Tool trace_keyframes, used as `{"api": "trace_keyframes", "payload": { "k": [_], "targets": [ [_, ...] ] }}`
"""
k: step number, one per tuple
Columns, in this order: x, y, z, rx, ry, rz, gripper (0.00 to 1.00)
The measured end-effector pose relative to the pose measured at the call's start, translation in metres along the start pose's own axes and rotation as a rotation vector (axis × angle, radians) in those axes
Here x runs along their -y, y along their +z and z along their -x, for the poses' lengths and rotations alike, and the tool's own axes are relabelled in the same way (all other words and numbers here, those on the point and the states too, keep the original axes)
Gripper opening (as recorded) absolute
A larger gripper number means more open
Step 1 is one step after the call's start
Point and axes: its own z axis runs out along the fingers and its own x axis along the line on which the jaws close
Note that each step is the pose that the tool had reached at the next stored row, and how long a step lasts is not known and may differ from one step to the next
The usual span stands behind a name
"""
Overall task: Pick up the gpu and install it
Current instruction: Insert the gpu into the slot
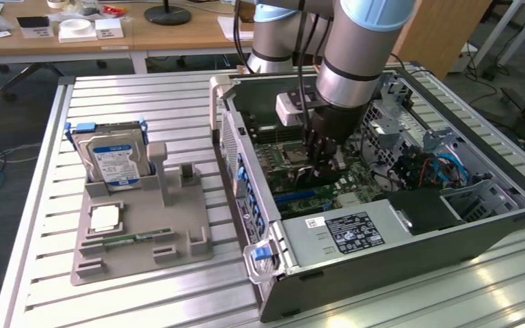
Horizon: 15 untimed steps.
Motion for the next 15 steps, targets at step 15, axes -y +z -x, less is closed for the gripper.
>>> {"api": "trace_keyframes", "payload": {
  "k": [15],
  "targets": [
    [-0.0056, 0.0033, -0.0002, -0.0001, 0.000, 0.0001, 0.27]
  ]
}}
